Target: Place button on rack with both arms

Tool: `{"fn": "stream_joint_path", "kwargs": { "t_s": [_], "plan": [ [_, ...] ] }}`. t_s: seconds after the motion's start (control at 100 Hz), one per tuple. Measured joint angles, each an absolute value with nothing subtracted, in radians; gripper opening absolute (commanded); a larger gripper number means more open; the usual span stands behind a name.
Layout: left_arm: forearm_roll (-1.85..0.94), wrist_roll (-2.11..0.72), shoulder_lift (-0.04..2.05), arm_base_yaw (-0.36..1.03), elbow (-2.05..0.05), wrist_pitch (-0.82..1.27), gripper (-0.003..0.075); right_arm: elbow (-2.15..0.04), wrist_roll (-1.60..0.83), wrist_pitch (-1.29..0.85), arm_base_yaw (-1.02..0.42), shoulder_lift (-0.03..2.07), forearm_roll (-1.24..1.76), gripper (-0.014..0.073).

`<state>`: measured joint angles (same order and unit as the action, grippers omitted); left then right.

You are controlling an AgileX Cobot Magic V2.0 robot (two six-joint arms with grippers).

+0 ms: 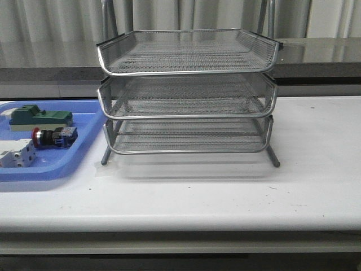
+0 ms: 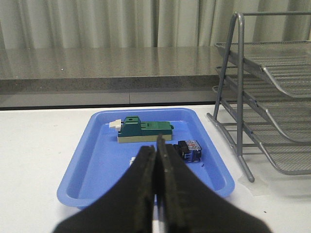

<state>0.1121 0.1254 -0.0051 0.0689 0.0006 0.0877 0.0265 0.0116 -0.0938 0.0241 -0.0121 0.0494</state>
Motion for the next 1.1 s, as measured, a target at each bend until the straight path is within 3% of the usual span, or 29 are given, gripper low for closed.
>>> {"fn": "stream_joint_path", "kwargs": {
  "t_s": [0.95, 1.1],
  "plan": [
    [0.112, 0.125, -0.005, 0.069, 0.001, 0.088, -0.0020, 0.024, 0.012, -0.012, 0.024, -0.012, 0.054, -0.0061],
    [0.112, 0.125, -0.005, 0.069, 0.001, 0.088, -0.0020, -0.055, 0.012, -0.111, 0.024, -0.012, 0.064, -0.0061]
  ]
}}
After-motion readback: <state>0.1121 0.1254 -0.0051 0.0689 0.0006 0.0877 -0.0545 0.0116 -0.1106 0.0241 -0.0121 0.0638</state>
